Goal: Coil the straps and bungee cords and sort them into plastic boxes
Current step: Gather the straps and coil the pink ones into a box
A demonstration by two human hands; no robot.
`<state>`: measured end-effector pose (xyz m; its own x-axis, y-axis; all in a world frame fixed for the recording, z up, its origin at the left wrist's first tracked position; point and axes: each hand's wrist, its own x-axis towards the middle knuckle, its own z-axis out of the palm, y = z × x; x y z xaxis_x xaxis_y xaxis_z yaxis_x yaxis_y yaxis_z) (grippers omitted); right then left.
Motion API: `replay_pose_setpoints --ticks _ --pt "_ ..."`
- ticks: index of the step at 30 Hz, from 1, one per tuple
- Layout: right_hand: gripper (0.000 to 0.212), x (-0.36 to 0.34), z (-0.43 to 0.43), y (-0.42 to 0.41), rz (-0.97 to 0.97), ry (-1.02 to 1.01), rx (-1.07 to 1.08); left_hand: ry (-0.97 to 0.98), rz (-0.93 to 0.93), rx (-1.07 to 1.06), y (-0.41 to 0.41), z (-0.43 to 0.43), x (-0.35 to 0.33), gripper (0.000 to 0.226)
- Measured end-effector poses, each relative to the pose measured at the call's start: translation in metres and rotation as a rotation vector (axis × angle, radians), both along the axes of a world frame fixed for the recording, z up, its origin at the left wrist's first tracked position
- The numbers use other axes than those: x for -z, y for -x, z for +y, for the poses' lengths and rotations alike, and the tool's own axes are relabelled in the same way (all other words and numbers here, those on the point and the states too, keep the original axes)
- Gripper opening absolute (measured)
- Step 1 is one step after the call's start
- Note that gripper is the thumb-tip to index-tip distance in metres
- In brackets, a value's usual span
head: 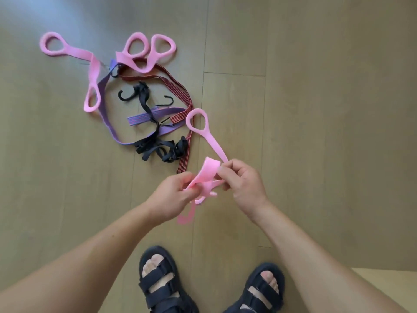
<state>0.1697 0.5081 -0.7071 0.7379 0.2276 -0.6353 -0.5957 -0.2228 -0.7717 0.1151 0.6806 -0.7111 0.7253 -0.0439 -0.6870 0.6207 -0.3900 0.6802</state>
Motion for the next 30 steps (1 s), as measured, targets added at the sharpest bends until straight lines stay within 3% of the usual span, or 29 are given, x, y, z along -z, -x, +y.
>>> replay_pose_setpoints --ticks 4,8,12,17,23,25,30 --pt "0.017 0.064 0.009 -0.016 -0.064 0.637 -0.251 -0.013 0.045 -0.272 0.003 0.017 0.024 0.016" --pt "0.054 0.119 0.020 -0.011 -0.010 0.881 -0.338 0.043 0.097 -0.360 0.007 0.016 0.050 0.027" --pt "0.028 0.142 0.027 0.001 0.132 0.778 -0.259 0.010 0.137 -0.297 0.010 0.008 0.061 0.033" --pt "0.017 0.093 0.030 0.007 0.002 0.516 -0.199 -0.093 0.155 -0.372 0.008 0.013 0.025 0.016" --pt "0.008 -0.063 0.024 0.008 -0.046 0.204 -0.064 -0.085 0.022 -0.462 0.005 0.003 -0.093 0.023" --pt "0.024 -0.131 0.017 0.006 -0.080 0.129 -0.045 -0.102 -0.044 -0.390 -0.005 0.004 -0.147 0.029" --pt "0.024 -0.309 -0.005 0.007 -0.218 -0.024 0.000 0.135 -0.151 -0.276 -0.023 -0.005 -0.300 0.028"
